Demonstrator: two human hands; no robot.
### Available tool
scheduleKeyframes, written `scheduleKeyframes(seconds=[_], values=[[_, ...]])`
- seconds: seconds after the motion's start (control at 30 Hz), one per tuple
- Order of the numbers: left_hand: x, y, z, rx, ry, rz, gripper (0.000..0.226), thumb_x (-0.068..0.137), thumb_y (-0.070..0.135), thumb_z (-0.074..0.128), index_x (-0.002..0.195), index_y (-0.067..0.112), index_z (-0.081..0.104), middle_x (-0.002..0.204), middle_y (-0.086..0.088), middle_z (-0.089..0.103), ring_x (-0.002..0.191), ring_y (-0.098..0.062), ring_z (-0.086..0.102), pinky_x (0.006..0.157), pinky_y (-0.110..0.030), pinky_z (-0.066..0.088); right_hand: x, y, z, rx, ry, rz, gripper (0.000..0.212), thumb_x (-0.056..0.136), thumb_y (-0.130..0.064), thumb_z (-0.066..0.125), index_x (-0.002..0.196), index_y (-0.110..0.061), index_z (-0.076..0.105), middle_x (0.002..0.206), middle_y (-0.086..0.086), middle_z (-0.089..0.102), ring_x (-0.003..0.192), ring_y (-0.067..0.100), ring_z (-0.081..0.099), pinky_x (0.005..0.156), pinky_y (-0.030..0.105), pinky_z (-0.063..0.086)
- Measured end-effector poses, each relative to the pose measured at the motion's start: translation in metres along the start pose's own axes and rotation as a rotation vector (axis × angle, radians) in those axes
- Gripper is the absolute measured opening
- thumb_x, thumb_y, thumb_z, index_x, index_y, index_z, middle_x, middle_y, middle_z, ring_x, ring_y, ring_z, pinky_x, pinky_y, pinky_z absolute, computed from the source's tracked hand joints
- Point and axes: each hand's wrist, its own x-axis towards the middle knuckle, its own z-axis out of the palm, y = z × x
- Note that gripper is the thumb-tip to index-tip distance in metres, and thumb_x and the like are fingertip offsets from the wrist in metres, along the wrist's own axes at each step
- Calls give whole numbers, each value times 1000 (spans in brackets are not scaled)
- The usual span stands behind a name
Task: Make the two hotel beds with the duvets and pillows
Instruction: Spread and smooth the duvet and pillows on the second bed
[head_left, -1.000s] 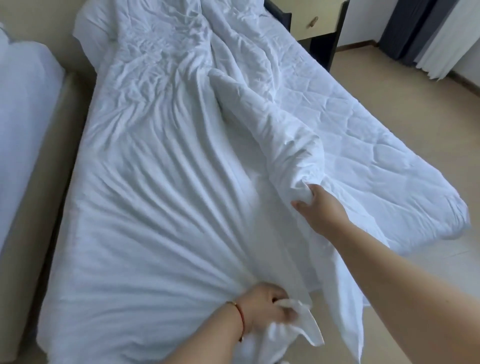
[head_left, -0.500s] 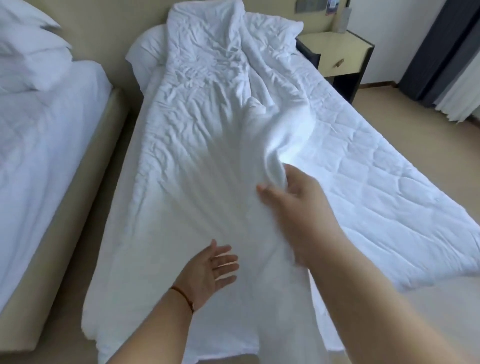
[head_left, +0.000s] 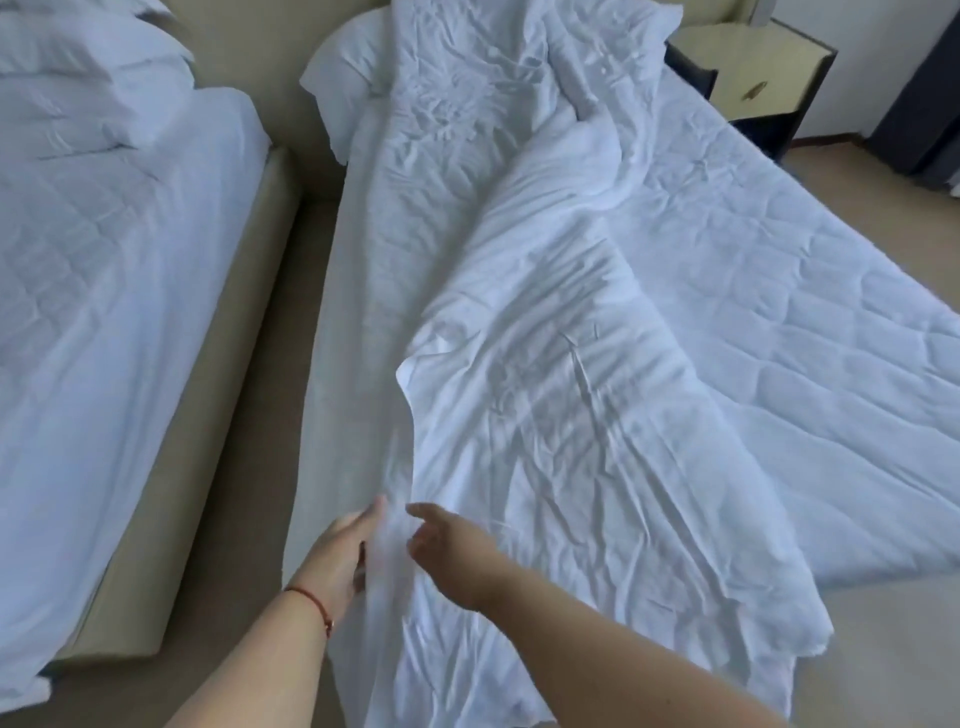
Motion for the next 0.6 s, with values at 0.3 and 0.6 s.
scheduleKeyframes(seconds=[0.3,0.6], values=[[13,-6,-11,503,448,111,22,90,27,64,81,8,61,79,-15,65,75,-35,61,72,-40,54,-4,70,-44,-550,433,167,59,86,-50,25,138,-28,42,141,-8,44,133,16,37,107,32,26],[0,34,84,1301,64,1080,44,82,33,67,123,21,61,140,-2,43,124,-24,54,103,-32,43,-13,99,-104,-649,488,236,52,95,-52,33,142,-30,37,149,-4,34,139,17,29,113,37,21]])
